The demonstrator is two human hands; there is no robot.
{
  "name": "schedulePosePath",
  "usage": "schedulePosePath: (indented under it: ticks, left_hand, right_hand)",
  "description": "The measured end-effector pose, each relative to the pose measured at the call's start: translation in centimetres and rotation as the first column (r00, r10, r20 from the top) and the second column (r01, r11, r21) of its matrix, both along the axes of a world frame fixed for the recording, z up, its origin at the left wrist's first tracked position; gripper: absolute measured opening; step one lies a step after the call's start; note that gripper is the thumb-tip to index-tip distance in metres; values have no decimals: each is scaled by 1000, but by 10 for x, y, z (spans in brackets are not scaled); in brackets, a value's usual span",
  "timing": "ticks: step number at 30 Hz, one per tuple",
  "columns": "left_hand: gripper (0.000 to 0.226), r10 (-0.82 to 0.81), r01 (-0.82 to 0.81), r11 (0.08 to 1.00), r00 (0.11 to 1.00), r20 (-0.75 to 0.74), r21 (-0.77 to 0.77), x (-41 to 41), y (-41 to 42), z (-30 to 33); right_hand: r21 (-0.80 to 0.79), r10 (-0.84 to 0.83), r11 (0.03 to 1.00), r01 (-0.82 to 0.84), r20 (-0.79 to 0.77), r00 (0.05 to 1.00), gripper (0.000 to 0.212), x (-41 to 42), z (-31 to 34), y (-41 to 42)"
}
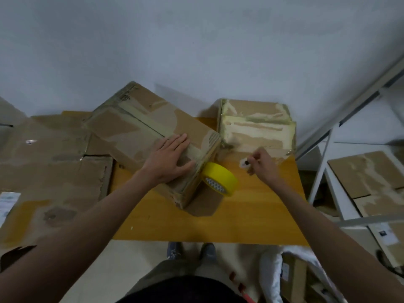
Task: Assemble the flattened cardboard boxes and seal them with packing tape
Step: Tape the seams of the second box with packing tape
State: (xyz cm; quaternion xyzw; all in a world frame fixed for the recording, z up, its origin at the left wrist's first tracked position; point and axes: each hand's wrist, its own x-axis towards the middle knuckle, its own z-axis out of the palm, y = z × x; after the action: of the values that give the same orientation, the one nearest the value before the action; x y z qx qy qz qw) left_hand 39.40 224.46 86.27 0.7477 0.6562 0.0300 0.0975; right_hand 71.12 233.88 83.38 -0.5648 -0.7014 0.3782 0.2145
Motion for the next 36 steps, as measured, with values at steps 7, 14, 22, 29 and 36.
schedulePosePath:
  ticks: [7, 14, 22, 29, 36]
  left_hand:
    - [68, 230, -247, 963, 962, 144, 106, 63, -9, 7]
    - [16, 434, -566, 786, 791, 430, 248, 136, -40, 14]
    - [36, 744, -752, 378, -101, 660, -541, 199, -44, 0]
    - [29, 626, -686, 275, -404, 667, -674, 205, -24, -5]
    - [29, 604, -683, 247, -446, 661, -687, 205, -24, -12]
  right_hand:
    - [5, 342, 934, -357, -302, 890, 17, -35, 70, 8]
    - [156, 621, 781, -604, -95, 778, 21, -43, 59, 23]
    - [330, 788, 539, -775, 127, 602, 19, -60, 48, 33]
    - [390, 829, 428, -816, 190, 526, 13, -75, 36, 30]
    - [391, 860, 322, -862, 259, 439, 12, -79, 36, 30]
